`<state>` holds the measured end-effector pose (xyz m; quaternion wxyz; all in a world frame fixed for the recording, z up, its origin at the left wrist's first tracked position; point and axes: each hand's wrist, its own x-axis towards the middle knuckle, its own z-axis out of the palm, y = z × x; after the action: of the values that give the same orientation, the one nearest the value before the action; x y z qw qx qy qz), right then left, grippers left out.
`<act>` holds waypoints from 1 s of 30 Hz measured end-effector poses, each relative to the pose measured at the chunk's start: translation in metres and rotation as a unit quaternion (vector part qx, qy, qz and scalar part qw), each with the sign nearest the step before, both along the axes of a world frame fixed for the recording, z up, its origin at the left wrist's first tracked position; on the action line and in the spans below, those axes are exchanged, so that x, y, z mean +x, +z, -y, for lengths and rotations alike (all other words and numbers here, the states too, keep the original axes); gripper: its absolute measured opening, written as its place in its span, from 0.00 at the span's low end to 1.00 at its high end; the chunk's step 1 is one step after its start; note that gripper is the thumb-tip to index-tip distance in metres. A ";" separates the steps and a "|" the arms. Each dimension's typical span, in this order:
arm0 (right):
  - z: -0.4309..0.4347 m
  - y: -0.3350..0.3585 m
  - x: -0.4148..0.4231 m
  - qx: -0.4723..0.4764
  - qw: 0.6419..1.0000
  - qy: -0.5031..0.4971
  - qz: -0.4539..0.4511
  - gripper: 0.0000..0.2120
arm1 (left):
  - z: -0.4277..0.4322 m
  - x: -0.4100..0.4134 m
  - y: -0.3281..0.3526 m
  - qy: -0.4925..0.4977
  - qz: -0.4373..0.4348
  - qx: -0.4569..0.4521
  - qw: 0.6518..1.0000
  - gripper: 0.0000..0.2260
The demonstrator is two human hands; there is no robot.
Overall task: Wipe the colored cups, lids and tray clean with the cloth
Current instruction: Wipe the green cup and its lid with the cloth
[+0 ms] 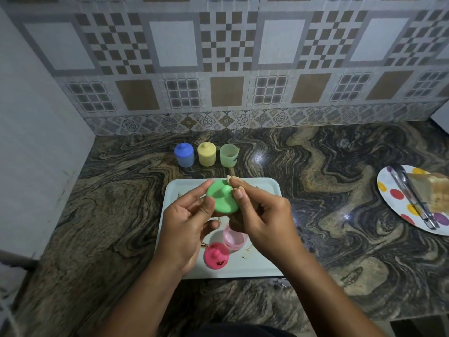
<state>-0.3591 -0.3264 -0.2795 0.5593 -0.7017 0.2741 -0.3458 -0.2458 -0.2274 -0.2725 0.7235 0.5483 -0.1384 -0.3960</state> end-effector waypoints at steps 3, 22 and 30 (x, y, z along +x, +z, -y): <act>0.004 -0.004 0.003 0.027 1.000 -0.002 -0.013 0.12 | -0.002 0.000 -0.001 -0.036 0.019 -0.009 0.999 0.21; 0.001 -0.008 0.003 0.067 0.998 -0.014 0.003 0.13 | 0.001 -0.009 0.003 -0.033 0.023 -0.021 0.999 0.30; -0.005 -0.008 -0.002 0.021 0.999 -0.010 0.022 0.11 | 0.000 -0.002 0.002 0.002 -0.034 -0.003 0.999 0.15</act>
<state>-0.3609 -0.3211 -0.2874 0.5765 -0.6791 0.2760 -0.3609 -0.2474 -0.2274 -0.2702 0.7304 0.5326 -0.1134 -0.4123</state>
